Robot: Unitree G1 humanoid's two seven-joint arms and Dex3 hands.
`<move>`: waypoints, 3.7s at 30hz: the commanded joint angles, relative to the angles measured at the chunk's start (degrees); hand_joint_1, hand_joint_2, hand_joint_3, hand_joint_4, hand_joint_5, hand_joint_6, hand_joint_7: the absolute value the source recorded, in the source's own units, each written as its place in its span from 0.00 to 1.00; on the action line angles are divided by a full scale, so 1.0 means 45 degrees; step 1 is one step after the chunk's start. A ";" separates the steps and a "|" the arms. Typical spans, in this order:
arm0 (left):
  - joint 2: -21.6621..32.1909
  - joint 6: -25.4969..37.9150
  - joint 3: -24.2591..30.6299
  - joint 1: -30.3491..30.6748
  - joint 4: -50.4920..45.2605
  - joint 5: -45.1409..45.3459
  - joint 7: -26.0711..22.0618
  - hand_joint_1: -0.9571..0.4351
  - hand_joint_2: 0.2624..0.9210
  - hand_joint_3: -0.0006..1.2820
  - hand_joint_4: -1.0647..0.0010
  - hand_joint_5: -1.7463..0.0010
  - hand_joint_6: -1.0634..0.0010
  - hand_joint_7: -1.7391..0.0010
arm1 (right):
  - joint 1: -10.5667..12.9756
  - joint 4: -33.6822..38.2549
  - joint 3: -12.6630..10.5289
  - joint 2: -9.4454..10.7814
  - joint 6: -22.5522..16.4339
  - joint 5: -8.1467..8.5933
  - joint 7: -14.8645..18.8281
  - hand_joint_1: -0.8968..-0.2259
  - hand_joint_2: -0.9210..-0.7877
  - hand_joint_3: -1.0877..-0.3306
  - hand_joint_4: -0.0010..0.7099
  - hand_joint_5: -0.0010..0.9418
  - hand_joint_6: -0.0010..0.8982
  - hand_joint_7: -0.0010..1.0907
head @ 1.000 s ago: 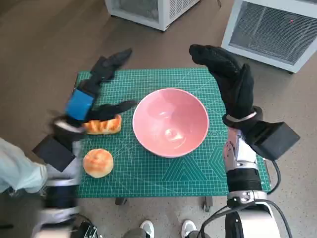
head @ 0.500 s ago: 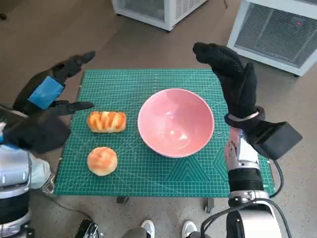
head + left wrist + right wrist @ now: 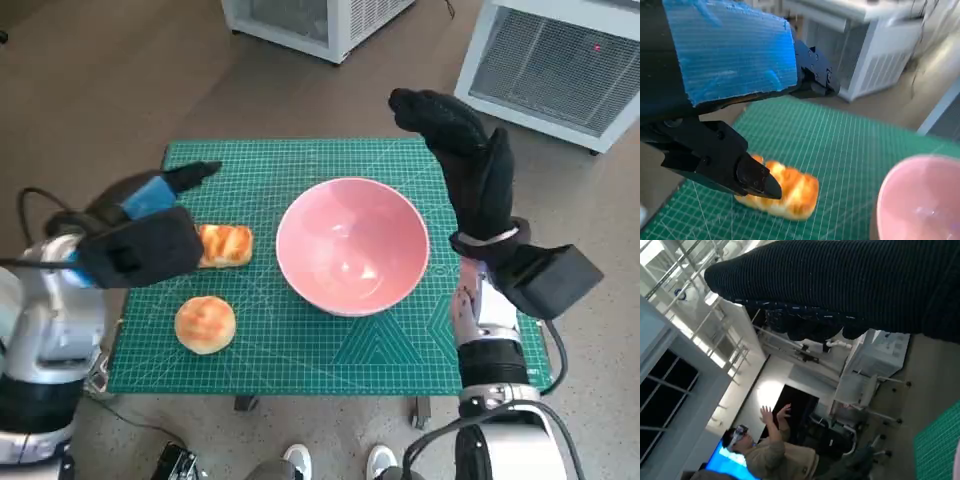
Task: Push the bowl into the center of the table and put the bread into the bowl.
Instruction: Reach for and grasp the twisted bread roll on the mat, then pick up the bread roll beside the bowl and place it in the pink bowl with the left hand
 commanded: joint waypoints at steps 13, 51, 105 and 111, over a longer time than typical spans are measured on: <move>-0.1421 -0.0894 -0.2363 -0.2004 0.5009 0.1361 0.0767 0.75 0.77 0.01 0.75 1.00 0.65 1.00 | 0.0156 0.0230 0.0004 0.0067 0.0089 0.0148 -0.0030 0.27 0.00 0.43 0.30 0.00 0.10 0.47; -0.1282 -0.2398 -0.2497 -0.2804 0.7096 0.1609 0.3128 0.69 0.98 0.04 0.31 0.31 0.36 0.41 | 0.0548 -0.0375 0.0117 0.0073 0.0295 0.0475 0.0094 0.26 0.00 0.43 0.30 0.00 0.10 0.48; -0.3824 -0.4354 -0.2954 -0.3000 0.2584 0.1547 0.2280 0.69 0.98 0.02 0.25 0.39 0.36 0.37 | 0.0827 -0.0661 -0.0048 -0.0092 0.0437 0.0694 0.0332 0.25 0.00 0.44 0.31 0.00 0.11 0.48; -0.4313 -0.4713 -0.2960 -0.3346 0.4198 0.0725 0.1599 0.69 1.00 0.11 0.39 0.29 0.52 0.29 | 0.0977 -0.0843 -0.0061 -0.0124 0.0456 0.0681 0.0279 0.25 0.00 0.44 0.31 0.00 0.11 0.48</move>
